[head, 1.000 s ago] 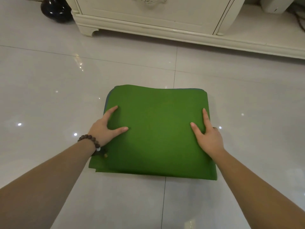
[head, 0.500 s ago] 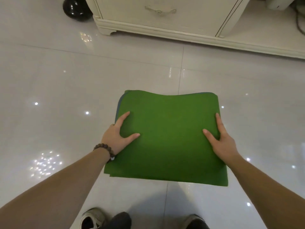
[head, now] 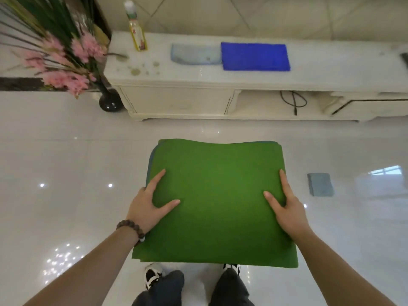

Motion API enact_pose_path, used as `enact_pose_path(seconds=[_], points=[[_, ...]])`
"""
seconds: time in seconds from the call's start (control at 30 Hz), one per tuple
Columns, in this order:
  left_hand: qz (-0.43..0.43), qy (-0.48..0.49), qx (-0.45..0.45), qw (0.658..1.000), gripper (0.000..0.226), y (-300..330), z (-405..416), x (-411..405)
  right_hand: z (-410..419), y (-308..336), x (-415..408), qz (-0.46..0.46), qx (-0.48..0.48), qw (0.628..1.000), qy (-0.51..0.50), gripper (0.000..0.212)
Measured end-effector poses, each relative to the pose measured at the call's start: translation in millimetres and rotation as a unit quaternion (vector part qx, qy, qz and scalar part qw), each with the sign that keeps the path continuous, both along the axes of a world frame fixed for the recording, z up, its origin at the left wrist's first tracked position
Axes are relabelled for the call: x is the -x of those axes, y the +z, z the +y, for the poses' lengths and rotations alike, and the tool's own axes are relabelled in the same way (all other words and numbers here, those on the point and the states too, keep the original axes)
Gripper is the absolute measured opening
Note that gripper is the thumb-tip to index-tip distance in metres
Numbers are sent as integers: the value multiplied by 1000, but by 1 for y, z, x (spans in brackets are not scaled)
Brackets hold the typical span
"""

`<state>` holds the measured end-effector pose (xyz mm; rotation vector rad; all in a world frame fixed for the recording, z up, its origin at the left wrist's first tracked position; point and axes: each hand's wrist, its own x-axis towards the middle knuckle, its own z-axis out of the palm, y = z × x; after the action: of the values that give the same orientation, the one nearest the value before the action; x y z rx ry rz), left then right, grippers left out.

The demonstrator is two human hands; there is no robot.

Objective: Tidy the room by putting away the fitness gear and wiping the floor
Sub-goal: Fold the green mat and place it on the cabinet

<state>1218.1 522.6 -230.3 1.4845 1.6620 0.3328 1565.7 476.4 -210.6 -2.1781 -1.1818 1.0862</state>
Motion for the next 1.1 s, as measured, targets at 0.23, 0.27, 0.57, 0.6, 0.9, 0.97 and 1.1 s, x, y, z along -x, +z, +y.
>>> enact_pose_path(seconds=[0.23, 0.27, 0.57, 0.6, 0.9, 0.97, 1.1], points=[[-53, -136, -56, 988, 93, 124, 15, -54, -81, 137, -29, -34, -70, 988, -131, 73], [-61, -163, -56, 983, 93, 136, 18, -69, -96, 149, -34, -42, -74, 983, -162, 72], [-95, -335, -73, 934, 89, 194, -9, -236, -221, 194, -120, -64, -88, 930, -351, 69], [-91, -342, -74, 932, 89, 196, -15, -257, -230, 194, -137, -62, -90, 927, -360, 69], [-86, -366, -66, 924, 89, 213, -80, -456, -312, 199, -313, -34, -108, 912, -395, 69], [-89, -371, -72, 922, 90, 218, -88, -492, -324, 203, -344, -33, -114, 907, -404, 69], [-85, -386, -79, 915, 90, 225, -93, -558, -335, 207, -399, -37, -120, 900, -418, 68]])
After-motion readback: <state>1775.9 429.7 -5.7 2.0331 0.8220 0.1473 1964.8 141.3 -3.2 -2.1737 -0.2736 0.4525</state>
